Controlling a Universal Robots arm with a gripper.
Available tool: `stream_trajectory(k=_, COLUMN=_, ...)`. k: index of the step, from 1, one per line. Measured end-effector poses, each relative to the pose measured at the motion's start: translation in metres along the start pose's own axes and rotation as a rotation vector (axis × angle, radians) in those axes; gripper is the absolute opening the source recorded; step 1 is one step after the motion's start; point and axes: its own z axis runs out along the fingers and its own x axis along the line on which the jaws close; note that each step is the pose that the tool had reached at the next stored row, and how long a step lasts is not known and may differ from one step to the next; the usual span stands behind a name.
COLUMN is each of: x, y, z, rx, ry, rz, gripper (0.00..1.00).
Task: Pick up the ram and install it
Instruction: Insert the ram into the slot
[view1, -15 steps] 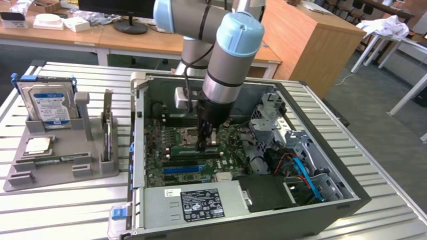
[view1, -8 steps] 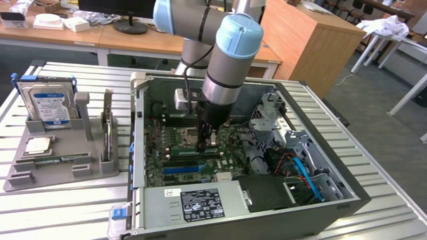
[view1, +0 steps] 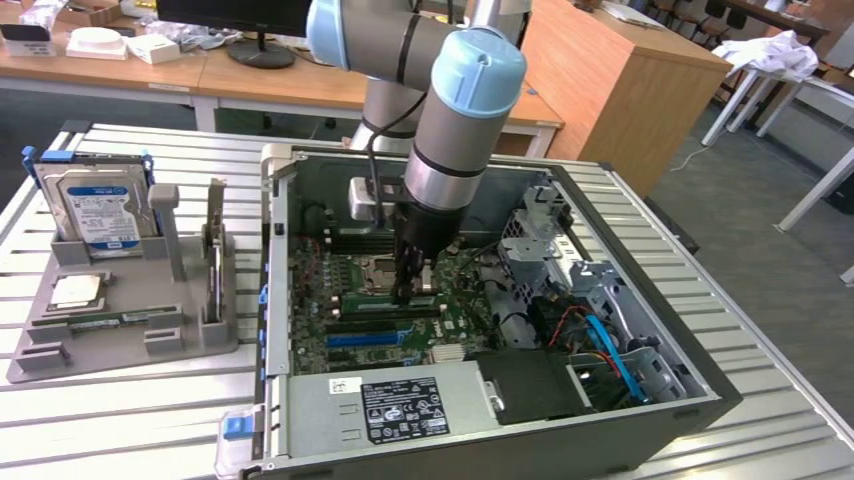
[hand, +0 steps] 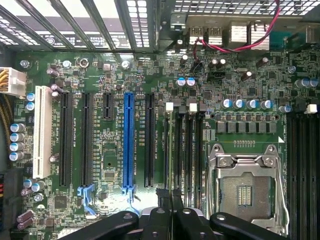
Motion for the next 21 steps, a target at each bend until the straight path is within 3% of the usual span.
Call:
stream_trajectory(k=8, x=0.0001, y=0.0002, z=-0.0041, rx=0.0007, ry=0.0002, rz=0.0, gripper=0.11)
stream_trajectory(k=11, x=0.0, y=0.0002, z=-0.0029, rx=0.0008, ry=-0.0043, rz=0.0, gripper=0.11)
stream_trajectory(k=15, x=0.0002, y=0.0, z=0.0029, rx=-0.0005, ry=-0.0042, rz=0.0, gripper=0.11)
stream_trajectory(k=21, x=0.0002, y=-0.0001, z=0.0035, rx=-0.0005, ry=-0.0044, rz=0.0, gripper=0.11)
